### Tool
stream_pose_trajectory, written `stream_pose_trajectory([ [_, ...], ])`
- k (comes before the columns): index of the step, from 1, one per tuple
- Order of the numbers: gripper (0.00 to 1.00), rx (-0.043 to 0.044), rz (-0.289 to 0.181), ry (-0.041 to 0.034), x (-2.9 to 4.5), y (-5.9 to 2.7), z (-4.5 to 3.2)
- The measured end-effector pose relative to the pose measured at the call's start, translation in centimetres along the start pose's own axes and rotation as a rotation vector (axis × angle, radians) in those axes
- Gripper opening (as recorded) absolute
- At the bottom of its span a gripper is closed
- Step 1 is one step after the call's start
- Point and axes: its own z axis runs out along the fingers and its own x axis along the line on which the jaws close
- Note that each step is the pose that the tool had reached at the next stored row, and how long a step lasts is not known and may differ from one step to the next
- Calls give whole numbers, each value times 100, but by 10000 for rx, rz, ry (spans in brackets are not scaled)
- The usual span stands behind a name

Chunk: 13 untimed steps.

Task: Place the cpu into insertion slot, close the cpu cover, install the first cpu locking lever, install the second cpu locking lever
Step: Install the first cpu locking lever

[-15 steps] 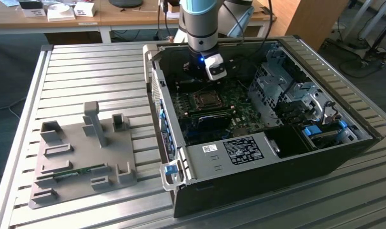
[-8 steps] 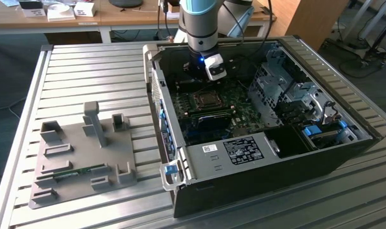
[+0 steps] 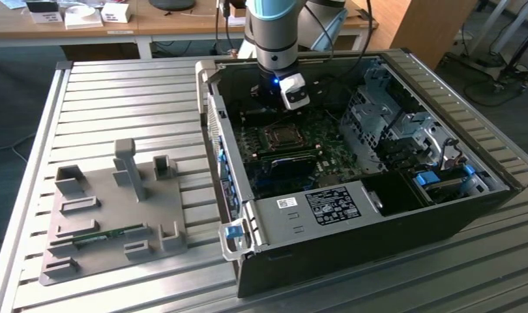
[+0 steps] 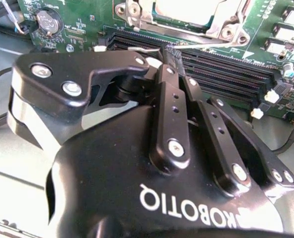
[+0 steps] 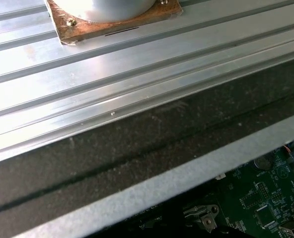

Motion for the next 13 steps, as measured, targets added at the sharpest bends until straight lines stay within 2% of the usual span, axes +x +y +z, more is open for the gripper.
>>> stream_pose_trajectory([
  [10,11,2,-1,-2,2,4,5],
  [13,11,53,-13,-21,7,-2,25],
])
